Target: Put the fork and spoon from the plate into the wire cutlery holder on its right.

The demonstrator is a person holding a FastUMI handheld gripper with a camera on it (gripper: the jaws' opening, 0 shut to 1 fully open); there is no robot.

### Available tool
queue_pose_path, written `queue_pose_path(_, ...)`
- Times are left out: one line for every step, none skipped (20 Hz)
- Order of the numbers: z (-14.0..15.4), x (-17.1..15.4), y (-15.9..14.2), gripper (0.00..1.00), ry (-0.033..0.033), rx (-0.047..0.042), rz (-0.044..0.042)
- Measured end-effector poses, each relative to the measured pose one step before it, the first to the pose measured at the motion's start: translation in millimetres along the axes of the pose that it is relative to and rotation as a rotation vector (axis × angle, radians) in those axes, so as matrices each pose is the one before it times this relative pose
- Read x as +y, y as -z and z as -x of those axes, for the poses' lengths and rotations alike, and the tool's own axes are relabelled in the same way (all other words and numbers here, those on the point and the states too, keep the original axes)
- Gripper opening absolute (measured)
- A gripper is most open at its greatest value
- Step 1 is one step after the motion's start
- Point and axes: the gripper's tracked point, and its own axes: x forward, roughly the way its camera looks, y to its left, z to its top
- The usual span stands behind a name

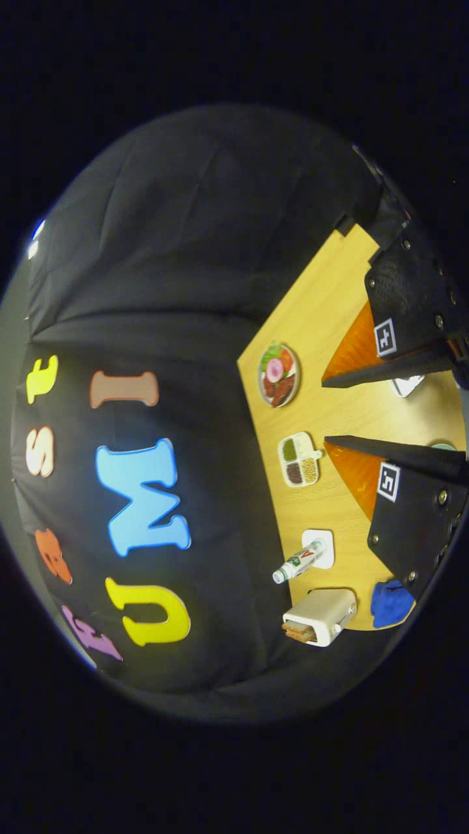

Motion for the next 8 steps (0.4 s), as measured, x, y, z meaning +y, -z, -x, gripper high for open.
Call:
queue_pose_path(5.25, 4.64, -12.94, 0.44, -0.01487, -0.05923, 0.01981)
queue_pose_path(4.34, 3.38, -11.2, 0.44, -0.00394, -0.05042, 0.01703)
queue_pose_path(5.13, 3.13, -7.39, 0.44, -0.0113, -0.04425, 0.01053)
queue_pose_path(5.75, 5.38, -9.81, 0.44, -0.01766, -0.04053, 0.0011)
queue_pose_path(3.83, 7.58, -7.79, 0.44, -0.02295, -0.03692, -0.00295)
queue_pose_path(2.96, 8.11, -5.66, 0.44, -0.02515, -0.02623, 0.00473)
queue_pose_path(3.73, 5.37, -1.8, 0.44, -0.02112, -0.02081, 0.01344)
queue_pose_path(2.51, 6.26, -2.47, 0.44, -0.01409, -0.01273, 0.02032)
